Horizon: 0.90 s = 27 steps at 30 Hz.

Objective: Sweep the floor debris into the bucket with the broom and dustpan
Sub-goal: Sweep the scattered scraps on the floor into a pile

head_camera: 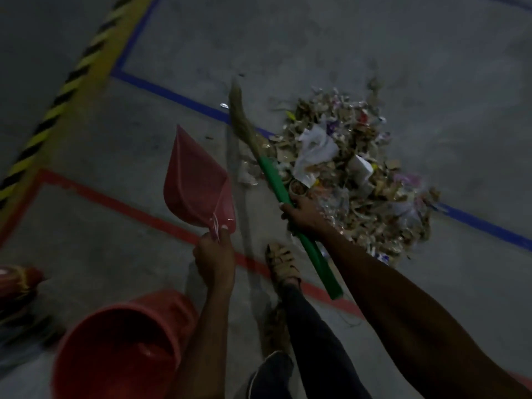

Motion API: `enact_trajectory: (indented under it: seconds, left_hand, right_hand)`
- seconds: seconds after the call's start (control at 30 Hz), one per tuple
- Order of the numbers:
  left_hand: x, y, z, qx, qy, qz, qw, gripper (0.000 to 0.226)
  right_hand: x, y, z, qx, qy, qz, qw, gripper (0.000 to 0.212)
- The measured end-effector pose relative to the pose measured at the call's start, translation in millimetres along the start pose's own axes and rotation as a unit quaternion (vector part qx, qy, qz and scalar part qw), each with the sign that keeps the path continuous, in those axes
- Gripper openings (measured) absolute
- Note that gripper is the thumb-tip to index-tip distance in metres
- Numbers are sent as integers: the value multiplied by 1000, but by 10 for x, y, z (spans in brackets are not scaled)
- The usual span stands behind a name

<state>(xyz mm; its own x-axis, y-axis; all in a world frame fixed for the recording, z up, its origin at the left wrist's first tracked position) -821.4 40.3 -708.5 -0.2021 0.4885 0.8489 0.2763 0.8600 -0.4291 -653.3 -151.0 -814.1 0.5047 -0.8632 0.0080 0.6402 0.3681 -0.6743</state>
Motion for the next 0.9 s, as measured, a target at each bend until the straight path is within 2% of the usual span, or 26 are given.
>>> enact_trajectory:
  seconds: [0.2,0.33,0.5,0.6,0.77,0.9]
  left_hand:
    - [-138,633,-88,42,-19,-35,998,33]
    - [-187,837,-10,54,-19,-49,997,30]
    - [-199,827,145,62,0,-45,997,35]
    - [-175,779,202,65,-2,-38,997,36]
    - [-78,738,269,60,-7,-38,997,35]
    - [23,726,380,55,-20,-53,997,31]
  right_hand:
    - [-599,1094,141,-35,19,73,997,28]
    - [-715,1383,11,-62,49,44,996,21]
    - [-424,1180,-302,-70,126,-100,984,24]
    - [-296,922,-374,-33,142,-147,978,24]
    - [-375,596,-187,62,135,-152,977,25]
    - [-800,607,1,63,145,-92,983,21]
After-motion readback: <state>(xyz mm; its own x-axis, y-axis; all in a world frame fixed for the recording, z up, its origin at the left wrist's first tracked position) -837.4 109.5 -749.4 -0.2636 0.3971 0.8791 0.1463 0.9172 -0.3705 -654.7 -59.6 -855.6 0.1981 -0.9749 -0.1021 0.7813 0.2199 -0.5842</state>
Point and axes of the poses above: each hand's wrist, its own y-axis towards the middle knuckle, its own x-axis out of the back of the hand, z = x × y, the point moved 8 cm from there along y, towards the middle knuckle, and after that the axes turned 15 degrees about y, right-handed, at the moved point
